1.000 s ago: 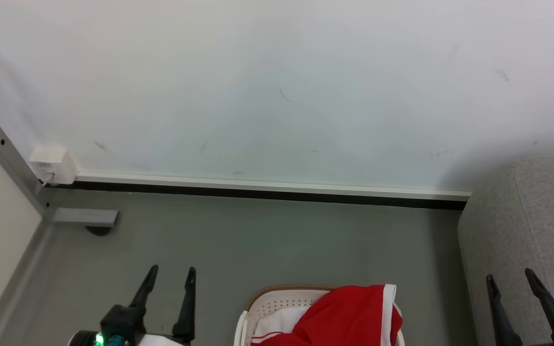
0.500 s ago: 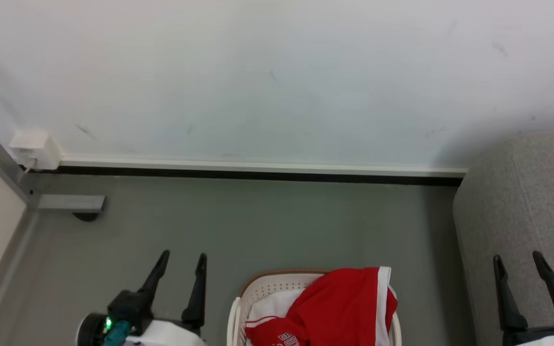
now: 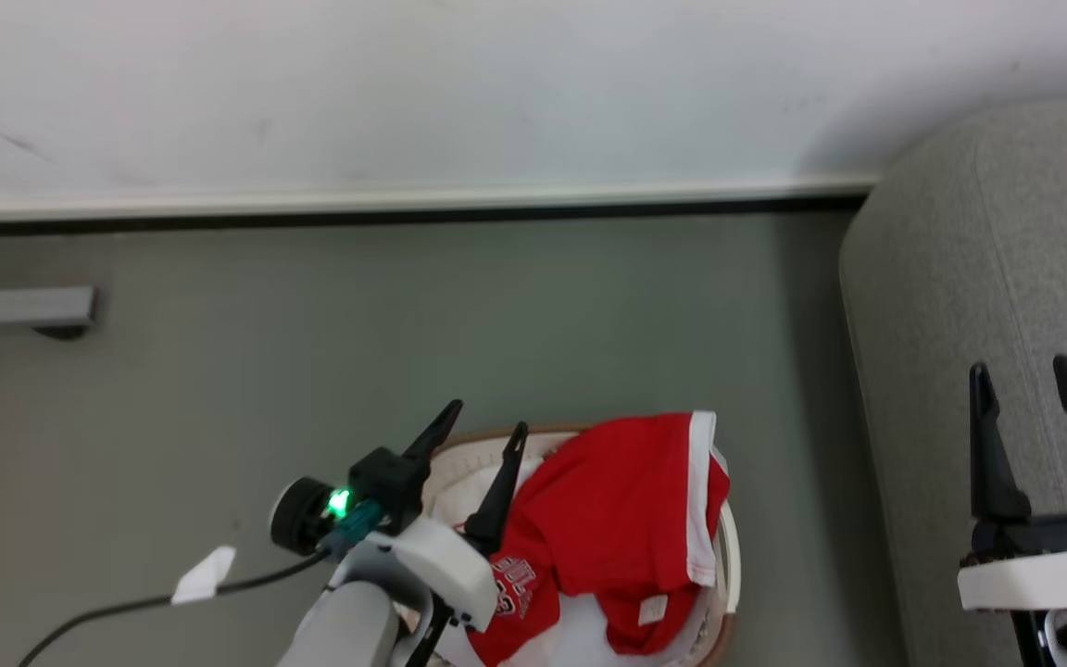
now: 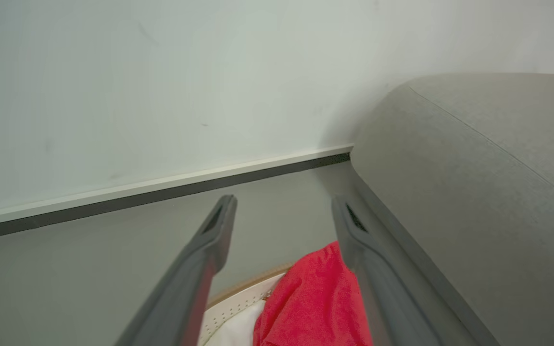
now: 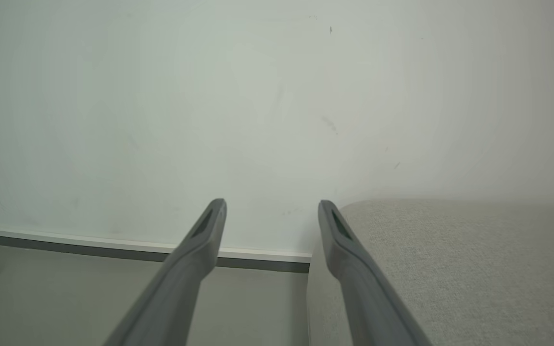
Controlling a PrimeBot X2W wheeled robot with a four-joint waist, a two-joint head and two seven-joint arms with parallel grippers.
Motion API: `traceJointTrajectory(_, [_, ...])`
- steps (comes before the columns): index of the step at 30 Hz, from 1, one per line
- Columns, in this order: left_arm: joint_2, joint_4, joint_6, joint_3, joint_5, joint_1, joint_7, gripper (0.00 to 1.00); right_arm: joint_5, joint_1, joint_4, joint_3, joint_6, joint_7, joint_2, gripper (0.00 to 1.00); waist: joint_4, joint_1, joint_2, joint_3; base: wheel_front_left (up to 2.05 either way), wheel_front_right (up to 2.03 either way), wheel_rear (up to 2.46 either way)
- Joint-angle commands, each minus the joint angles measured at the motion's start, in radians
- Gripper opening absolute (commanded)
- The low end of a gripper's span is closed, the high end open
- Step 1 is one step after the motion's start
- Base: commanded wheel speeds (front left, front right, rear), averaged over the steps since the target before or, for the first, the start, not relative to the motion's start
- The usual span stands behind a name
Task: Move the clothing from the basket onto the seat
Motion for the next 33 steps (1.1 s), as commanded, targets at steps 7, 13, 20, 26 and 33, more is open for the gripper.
traceJointTrajectory(7, [0.006,0.247,0.016,-0.154,-0.055,-0.234,0.024,1.00,0.020,-0.131,-0.081,0.009,-0.002,0.000,0.020,1.00,-0.101,-0.0001,-0.0001,0.234,0.00,0.00,0.00])
traceJointTrajectory(13, [0.007,0.369,0.034,-0.262,-0.151,-0.367,0.131,1.00,0.018,-0.196,-0.130,0.017,-0.002,0.000,0.033,1.00,-0.127,-0.0001,-0.0001,0.351,0.00,0.00,0.00])
traceJointTrajectory(20, [0.007,0.465,0.093,-0.374,-0.220,-0.481,0.227,1.00,0.014,-0.246,-0.166,0.027,-0.002,0.000,0.043,1.00,-0.142,-0.0001,-0.0001,0.452,0.00,0.00,0.00])
traceJointTrajectory(26, [0.006,0.555,0.140,-0.429,-0.259,-0.554,0.300,1.00,0.013,-0.277,-0.191,0.041,-0.002,0.000,0.051,1.00,-0.152,-0.0001,-0.0001,0.509,0.00,0.00,0.00])
traceJointTrajectory(33, [0.007,0.631,0.163,-0.461,-0.286,-0.629,0.302,1.00,0.005,-0.290,-0.209,0.053,-0.002,0.000,0.050,1.00,-0.162,-0.0001,-0.0001,0.569,0.00,0.00,0.00])
